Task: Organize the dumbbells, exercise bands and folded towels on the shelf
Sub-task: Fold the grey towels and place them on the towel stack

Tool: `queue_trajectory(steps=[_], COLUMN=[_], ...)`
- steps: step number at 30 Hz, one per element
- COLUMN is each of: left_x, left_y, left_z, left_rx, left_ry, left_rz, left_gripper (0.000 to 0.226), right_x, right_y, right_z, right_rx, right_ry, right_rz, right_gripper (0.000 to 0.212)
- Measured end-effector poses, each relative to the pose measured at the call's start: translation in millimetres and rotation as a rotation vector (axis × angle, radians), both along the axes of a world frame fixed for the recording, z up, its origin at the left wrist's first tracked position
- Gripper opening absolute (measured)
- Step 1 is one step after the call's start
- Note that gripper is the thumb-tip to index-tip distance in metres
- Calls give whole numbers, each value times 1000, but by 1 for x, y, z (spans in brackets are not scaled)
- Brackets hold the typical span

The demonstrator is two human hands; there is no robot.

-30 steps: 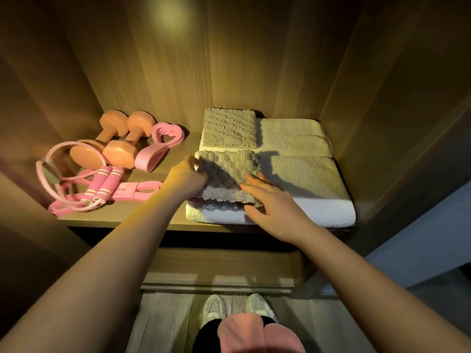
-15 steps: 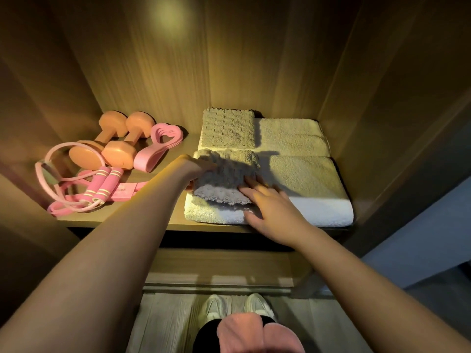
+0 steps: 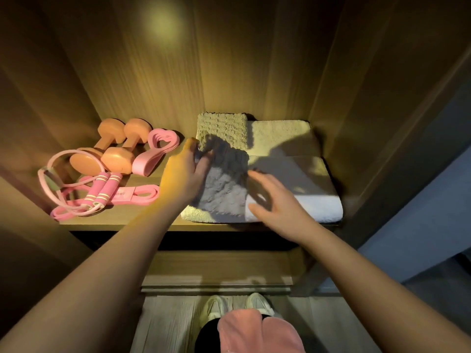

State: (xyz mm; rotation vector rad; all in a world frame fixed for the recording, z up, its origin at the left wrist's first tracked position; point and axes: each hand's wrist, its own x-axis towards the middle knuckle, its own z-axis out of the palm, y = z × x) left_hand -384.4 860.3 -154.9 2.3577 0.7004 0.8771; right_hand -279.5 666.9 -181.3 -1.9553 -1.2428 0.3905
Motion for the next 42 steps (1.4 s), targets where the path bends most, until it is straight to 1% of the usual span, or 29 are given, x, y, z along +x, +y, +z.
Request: queue_trajectory(steps=[2,4,5,7,9,11,12,14,16,17,21,22,25,26,29,33,35,36,37,38,40,42], left_x=[-24,-47,-58,-78,-96,-114,-123,-139,-151,-157,-179,-183,-195,-198,-206,-211,-213,-214,-214,-213,-208,-202], left_y=[-11,-26,-36,-54,-69,-83,-90,-105,-118,-123,-139,-143,-151,-152,-154,-158,-158,-157,-157,-158,-160,-157], left_z=[13,22,27,36,43,45,46,48,51,53,59,60,70,73,73,69,70,69,67,64,56,47], left_rx=[216,332,369,456,564,622,646,681,687,693,692,688,721,736,756,762,788,774,711,600,357,167], left_ry=[12,38,42,9,-51,-89,-99,-118,-156,-168,-196,-207,-260,-277,-280,-293,-277,-254,-222,-185,-122,-107], left_rz=[-79,-156,-187,-223,-233,-271,-299,-347,-379,-384,-420,-435,-447,-438,-408,-427,-436,-415,-371,-313,-193,-99], left_gripper=[43,46,43,38,34,24,24,32,39,39,39,38,36,34,31,31,26,21,18,17,16,11], right_x=[-7,-16,-22,-36,-53,-68,-75,-88,-98,-105,-129,-133,-139,-140,-138,-146,-148,-148,-148,-148,-150,-156], right_y=[-13,-27,-35,-52,-72,-91,-100,-115,-126,-131,-147,-149,-157,-160,-165,-161,-160,-160,-160,-160,-160,-158], right_z=[15,29,34,41,43,43,43,45,50,53,61,62,64,64,64,67,72,73,73,71,61,45], right_rx=[146,229,250,266,241,191,168,141,139,146,232,224,114,86,63,31,39,33,20,14,37,90], right_ry=[51,47,31,-10,-80,-152,-177,-222,-251,-272,-358,-346,-221,-179,-68,-81,2,57,103,138,232,437], right_rz=[-81,-129,-132,-99,-65,-51,-34,31,87,102,128,153,242,252,223,205,174,165,167,169,141,61], right_gripper=[61,56,50,34,24,25,27,28,21,16,14,14,36,37,30,22,15,11,10,15,35,60])
